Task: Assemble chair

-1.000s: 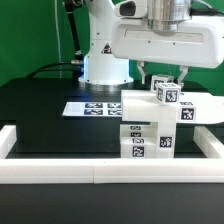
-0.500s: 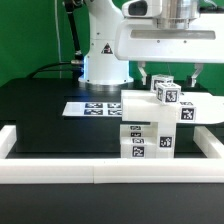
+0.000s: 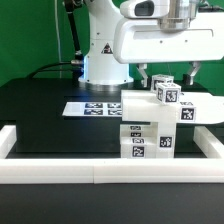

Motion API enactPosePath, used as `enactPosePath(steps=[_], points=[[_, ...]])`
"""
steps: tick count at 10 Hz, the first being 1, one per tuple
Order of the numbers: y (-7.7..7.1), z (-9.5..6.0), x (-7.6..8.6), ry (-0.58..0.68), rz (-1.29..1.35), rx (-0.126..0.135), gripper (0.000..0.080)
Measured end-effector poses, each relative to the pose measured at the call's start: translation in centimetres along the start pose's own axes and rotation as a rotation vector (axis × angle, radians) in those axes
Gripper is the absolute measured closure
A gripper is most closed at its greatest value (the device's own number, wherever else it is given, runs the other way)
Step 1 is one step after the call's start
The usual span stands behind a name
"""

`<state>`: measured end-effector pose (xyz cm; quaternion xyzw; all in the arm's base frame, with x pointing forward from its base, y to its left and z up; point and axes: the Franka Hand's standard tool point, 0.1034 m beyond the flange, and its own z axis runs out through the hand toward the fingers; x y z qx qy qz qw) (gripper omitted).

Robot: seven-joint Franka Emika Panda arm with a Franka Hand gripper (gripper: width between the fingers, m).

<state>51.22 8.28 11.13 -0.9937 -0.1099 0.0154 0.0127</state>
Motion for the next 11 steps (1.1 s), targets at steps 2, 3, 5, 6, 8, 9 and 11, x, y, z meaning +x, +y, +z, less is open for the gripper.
enactPosePath(steps=[2,3,5,6,8,9,11], points=[[0.19,0.07,-0.04,-0.001,-0.106,0.0,0.0151],[0.31,0.07,-0.05,-0.002,-0.182,0.0,0.0151],[0.52,0.09,-0.08,-0.002,-0.323,0.0,0.0151],[0.57,0.1,-0.09,-0.002,-0.323,0.0,0.0151],[0.66,0.11,-0.1,-0.002,-0.319,0.0,0.0272],[0.68,0.11,-0.1,-0.002,-0.318,0.0,0.041],[0.7,0.11,-0.1,-0.002,-0.295,0.0,0.0515]])
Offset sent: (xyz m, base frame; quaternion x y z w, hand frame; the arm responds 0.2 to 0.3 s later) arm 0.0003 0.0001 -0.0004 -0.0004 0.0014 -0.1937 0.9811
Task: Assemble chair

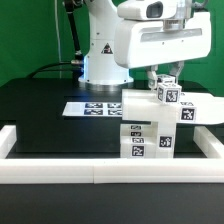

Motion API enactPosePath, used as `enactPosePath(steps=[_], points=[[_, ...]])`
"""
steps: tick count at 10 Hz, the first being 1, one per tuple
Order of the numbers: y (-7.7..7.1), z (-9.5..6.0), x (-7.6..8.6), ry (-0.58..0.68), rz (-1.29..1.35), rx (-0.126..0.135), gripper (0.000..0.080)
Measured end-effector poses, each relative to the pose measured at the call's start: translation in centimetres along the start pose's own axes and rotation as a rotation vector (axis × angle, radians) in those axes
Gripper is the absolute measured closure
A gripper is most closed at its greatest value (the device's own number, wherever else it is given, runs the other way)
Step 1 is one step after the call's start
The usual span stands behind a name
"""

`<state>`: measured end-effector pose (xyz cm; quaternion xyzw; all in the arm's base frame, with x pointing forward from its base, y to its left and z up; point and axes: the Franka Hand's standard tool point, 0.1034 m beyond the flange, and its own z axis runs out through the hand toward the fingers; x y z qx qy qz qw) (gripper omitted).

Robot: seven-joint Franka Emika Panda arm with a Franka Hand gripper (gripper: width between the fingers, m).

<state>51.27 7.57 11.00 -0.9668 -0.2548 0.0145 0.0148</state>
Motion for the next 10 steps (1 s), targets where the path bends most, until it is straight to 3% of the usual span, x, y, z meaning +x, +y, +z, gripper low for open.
enactPosePath(steps=[10], points=[[-0.07,0.04,0.03,0.0,0.706,0.002,0.0515]])
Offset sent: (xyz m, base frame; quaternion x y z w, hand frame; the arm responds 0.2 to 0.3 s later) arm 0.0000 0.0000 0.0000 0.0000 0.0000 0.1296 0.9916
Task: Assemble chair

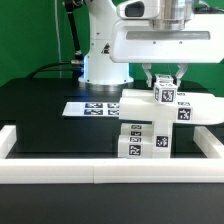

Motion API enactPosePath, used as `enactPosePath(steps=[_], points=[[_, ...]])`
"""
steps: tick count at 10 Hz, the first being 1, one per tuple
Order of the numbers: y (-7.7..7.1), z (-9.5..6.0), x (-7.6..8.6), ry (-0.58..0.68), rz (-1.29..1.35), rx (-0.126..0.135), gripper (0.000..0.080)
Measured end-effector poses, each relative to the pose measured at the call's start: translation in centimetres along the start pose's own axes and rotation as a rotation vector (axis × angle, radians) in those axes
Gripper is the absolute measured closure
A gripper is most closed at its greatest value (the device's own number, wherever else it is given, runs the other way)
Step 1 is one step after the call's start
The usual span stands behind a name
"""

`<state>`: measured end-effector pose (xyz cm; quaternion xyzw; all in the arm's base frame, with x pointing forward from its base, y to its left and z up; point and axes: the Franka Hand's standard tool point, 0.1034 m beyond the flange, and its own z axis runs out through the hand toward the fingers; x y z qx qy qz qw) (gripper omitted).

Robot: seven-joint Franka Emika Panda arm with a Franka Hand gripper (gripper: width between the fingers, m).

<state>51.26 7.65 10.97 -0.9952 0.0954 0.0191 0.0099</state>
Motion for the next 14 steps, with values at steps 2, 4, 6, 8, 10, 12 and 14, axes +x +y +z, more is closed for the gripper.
enactPosePath(steps=[2,4,6,8,10,12,14], points=[[-0.05,-0.01,0.0,0.0,0.117,0.001,0.0515],[-0.09,-0.01,-0.01,0.0,0.209,0.001,0.0515],[-0.15,-0.04,-0.03,0.001,0.143,-0.001,0.0357],[-0.6,-0.07,-0.19,0.002,0.041,-0.001,0.023],[-0.78,-0.1,-0.29,0.002,-0.156,-0.001,0.0155],[-0.73,-0.1,-0.27,0.002,-0.324,-0.001,0.0151],[-0.53,-0.04,-0.21,0.003,-0.476,-0.002,0.0151]])
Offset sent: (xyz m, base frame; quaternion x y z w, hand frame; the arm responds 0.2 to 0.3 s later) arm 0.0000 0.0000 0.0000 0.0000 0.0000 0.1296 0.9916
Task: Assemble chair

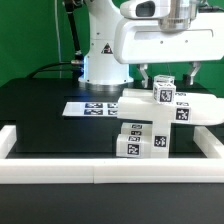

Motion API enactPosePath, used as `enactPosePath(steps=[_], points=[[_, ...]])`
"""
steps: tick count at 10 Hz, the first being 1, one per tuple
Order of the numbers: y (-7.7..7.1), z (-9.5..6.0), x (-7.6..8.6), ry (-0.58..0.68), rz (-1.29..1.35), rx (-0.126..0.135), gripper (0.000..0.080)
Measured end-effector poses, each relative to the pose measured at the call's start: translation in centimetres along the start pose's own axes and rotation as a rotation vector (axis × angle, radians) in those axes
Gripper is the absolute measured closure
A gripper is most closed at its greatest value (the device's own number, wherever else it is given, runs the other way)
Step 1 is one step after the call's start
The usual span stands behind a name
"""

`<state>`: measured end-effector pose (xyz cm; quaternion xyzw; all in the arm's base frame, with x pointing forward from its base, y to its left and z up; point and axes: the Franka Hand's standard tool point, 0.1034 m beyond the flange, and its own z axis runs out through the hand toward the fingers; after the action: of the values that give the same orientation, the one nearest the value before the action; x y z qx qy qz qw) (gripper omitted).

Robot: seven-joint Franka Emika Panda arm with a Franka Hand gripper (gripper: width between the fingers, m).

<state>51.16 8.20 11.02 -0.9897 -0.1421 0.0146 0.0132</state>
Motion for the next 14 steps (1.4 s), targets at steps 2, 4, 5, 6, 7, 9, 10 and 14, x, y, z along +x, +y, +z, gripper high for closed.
enactPosePath(steps=[2,4,5,6,7,9,10,14], points=[[0.04,0.02,-0.02,0.0,-0.084,0.0,0.0151],[0.29,0.03,-0.06,0.0,-0.225,-0.001,0.0151],[0.38,0.04,-0.08,0.0,-0.25,-0.001,0.0151],[0.45,0.04,-0.09,0.0,-0.276,-0.001,0.0151],[0.47,0.06,-0.1,-0.001,-0.269,-0.001,0.0278],[0.5,0.08,-0.11,-0.001,-0.264,-0.001,0.0413],[0.5,0.09,-0.12,-0.001,-0.239,-0.001,0.0515],[0.48,0.07,-0.1,0.0,0.017,0.0,0.0515]])
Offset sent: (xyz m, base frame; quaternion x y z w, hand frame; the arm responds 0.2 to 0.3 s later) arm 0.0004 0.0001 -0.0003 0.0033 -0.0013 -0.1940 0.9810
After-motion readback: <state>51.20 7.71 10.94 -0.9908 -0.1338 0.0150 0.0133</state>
